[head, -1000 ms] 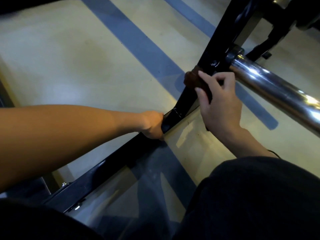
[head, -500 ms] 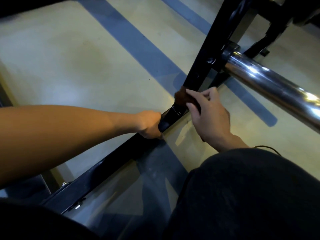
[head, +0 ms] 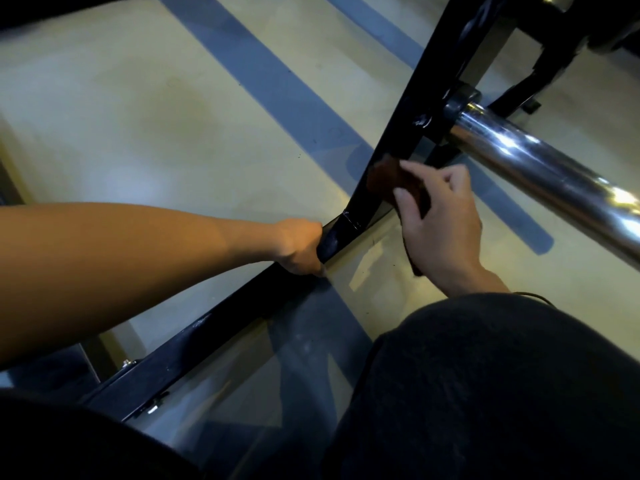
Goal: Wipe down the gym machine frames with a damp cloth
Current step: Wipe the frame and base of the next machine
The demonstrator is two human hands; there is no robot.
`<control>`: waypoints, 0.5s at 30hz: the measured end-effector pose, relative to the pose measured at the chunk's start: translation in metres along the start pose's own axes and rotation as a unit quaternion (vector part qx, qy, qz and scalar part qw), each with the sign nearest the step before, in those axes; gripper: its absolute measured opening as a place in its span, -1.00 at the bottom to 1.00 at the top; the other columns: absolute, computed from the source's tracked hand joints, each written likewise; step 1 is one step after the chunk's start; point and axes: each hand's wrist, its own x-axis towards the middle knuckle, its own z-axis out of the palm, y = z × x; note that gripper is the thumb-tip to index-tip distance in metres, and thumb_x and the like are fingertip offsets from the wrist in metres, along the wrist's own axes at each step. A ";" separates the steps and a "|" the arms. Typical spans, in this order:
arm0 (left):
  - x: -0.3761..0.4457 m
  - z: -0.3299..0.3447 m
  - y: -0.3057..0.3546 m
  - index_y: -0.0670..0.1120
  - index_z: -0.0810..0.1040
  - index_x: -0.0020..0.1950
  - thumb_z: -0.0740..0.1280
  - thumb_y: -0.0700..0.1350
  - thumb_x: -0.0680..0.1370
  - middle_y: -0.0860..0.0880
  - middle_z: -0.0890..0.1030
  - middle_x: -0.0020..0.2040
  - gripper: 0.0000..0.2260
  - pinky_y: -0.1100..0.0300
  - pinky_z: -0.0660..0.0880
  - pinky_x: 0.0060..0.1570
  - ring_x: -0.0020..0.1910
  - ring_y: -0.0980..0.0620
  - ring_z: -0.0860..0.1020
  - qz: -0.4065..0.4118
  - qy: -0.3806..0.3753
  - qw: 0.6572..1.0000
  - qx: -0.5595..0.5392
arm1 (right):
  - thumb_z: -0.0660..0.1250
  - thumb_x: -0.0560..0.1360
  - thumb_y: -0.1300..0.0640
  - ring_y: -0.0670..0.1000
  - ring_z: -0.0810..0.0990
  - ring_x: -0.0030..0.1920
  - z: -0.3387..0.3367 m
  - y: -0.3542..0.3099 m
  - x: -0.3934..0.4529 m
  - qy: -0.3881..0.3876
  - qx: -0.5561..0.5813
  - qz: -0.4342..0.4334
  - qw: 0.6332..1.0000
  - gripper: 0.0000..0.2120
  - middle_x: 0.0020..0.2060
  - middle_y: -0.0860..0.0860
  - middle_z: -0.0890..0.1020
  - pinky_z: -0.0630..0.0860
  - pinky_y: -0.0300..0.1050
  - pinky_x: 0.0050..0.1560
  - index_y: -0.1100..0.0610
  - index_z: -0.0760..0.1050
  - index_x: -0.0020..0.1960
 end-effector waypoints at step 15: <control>-0.005 -0.006 0.001 -0.14 0.57 0.27 0.48 0.30 0.46 -0.16 0.64 0.18 -0.40 0.12 0.43 -0.15 0.11 -0.20 0.62 -0.006 0.023 0.998 0.052 | 0.37 0.64 -0.03 -0.23 0.34 -0.01 0.024 -0.016 0.009 0.002 -0.021 -0.034 0.999 -0.59 0.20 -0.02 0.38 0.34 -0.44 -0.08 -0.01 0.50 0.46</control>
